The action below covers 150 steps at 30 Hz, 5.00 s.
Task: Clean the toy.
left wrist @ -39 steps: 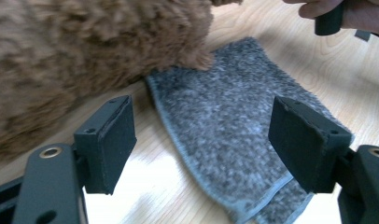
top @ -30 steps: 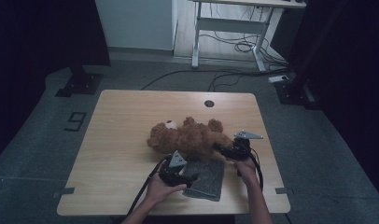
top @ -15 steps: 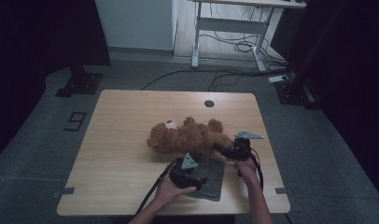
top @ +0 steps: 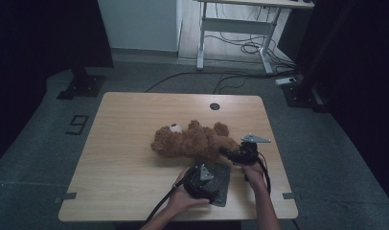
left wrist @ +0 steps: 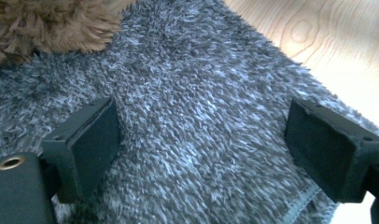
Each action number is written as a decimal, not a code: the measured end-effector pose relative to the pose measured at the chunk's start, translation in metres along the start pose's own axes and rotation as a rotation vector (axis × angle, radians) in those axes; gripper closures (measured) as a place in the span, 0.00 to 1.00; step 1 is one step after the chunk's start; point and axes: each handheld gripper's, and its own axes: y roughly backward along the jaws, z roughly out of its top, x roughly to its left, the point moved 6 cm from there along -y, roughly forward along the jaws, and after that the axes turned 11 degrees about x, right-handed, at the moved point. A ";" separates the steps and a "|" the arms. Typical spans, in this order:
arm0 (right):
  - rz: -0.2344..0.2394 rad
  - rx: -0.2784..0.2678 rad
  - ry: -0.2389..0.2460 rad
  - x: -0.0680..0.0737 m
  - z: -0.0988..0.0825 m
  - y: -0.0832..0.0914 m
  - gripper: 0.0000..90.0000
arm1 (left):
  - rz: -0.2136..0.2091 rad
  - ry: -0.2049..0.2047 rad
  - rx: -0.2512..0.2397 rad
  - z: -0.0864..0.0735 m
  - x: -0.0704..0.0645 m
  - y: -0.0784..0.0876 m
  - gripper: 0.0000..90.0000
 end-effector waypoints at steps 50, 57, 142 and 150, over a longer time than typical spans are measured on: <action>0.045 0.015 -0.013 0.003 -0.017 0.003 0.54 | -0.003 0.189 -0.345 -0.066 0.072 0.142 0.83; 0.047 0.013 -0.017 0.003 -0.019 0.003 0.54 | 0.038 0.198 -0.399 -0.067 0.081 0.166 0.83; 0.088 0.021 -0.029 0.000 -0.026 -0.002 0.54 | 0.225 0.447 -0.182 -0.094 0.186 0.104 0.84; 0.088 0.020 -0.045 -0.002 -0.028 -0.002 0.54 | 0.224 0.431 -0.301 -0.080 0.173 0.143 0.84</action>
